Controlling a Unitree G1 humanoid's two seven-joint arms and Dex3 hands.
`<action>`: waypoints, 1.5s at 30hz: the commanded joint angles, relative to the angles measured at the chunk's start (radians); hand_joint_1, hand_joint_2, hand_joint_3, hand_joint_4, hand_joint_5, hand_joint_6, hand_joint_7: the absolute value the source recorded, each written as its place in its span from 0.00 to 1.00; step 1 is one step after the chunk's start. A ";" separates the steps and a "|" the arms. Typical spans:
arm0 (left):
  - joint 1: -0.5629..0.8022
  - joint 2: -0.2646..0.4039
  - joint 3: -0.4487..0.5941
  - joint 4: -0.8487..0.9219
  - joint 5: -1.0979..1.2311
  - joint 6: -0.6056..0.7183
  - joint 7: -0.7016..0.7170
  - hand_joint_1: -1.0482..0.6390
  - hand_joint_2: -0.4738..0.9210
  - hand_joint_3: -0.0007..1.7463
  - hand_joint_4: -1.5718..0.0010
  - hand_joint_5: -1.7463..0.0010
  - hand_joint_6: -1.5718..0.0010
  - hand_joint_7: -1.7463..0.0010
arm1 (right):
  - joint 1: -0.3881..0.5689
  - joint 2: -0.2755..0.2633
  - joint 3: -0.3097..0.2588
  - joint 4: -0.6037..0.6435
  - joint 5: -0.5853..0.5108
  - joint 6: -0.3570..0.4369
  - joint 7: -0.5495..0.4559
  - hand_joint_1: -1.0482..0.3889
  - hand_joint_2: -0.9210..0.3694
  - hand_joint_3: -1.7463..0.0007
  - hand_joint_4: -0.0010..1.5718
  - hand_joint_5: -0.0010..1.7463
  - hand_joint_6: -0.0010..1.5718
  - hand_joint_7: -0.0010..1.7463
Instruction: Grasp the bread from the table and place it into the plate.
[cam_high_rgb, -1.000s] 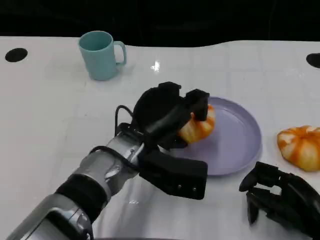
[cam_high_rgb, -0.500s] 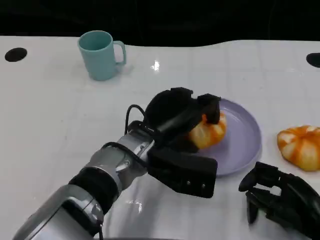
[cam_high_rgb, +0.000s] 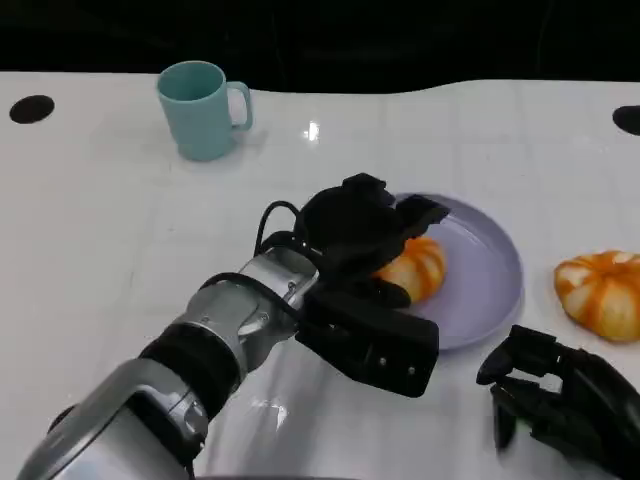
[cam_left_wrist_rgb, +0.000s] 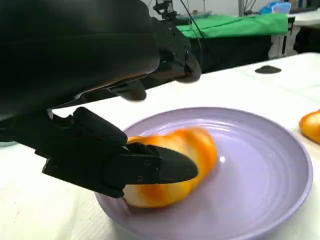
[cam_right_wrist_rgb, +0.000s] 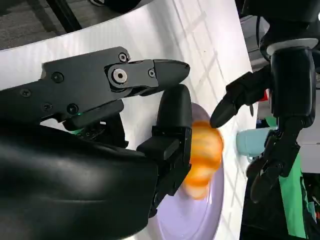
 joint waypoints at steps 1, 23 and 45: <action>-0.016 0.020 -0.007 -0.027 0.007 0.020 -0.035 0.05 1.00 0.36 1.00 0.99 1.00 0.99 | 0.021 -0.015 0.006 -0.002 -0.020 0.018 -0.014 0.38 0.00 0.85 0.43 1.00 0.44 0.79; 0.111 0.122 0.066 -0.226 -0.071 -0.022 -0.066 0.05 1.00 0.36 0.96 0.98 0.95 0.98 | 0.012 -0.013 -0.002 0.019 -0.017 0.010 -0.005 0.38 0.00 0.86 0.42 1.00 0.44 0.79; 0.329 0.258 0.169 -0.531 -0.110 -0.115 -0.080 0.16 1.00 0.31 0.73 0.84 0.78 0.93 | 0.009 -0.014 -0.009 0.031 -0.006 0.004 0.011 0.39 0.00 0.86 0.42 1.00 0.44 0.78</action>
